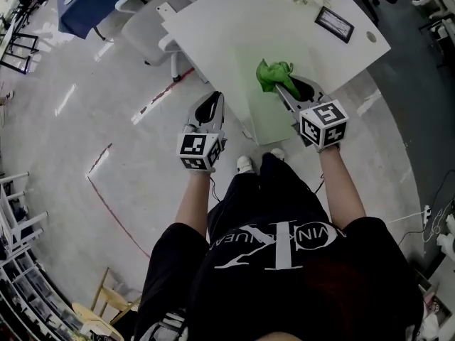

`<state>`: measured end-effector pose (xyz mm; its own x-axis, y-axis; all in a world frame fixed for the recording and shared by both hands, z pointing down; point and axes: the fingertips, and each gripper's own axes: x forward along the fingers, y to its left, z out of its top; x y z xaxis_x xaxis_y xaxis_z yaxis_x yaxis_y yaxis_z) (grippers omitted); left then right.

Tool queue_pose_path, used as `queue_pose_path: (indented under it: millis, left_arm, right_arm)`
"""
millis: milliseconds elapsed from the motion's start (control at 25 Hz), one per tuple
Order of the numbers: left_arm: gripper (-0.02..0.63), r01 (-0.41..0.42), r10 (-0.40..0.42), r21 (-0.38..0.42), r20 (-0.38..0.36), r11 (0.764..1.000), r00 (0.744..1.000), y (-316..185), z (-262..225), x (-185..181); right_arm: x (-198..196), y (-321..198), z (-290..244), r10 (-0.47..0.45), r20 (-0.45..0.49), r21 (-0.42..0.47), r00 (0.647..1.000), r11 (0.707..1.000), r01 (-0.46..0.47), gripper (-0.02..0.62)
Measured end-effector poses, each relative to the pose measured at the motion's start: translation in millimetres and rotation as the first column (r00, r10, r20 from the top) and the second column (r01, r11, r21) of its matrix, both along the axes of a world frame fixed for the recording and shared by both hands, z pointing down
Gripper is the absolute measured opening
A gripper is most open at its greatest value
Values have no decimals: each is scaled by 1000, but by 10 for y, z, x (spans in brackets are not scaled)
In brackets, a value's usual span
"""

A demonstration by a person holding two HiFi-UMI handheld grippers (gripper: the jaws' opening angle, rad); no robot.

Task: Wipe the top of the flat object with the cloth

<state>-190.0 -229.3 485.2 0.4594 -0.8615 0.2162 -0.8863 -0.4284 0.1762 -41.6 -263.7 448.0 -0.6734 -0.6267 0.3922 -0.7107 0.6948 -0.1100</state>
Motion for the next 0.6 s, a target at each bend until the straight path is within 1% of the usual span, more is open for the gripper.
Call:
queue_pose_path:
  millis: [240,480,600]
  left_arm:
    - [18,-1,0,-58,-18,998,1000,-144,169,136]
    - [143,-17,9,-111,-70,994,997,-341,256,254]
    - [186,-23,2,-155,-136,988,991,-433,320,335]
  right_arm:
    - [-297,-299,121,-118,-107,5,987,993,119,110]
    - [-485,-595,223,-214,-153,-23,965,977,213,110]
    - [-572,-740,281,-251,-165,-35,954,968,249,110]
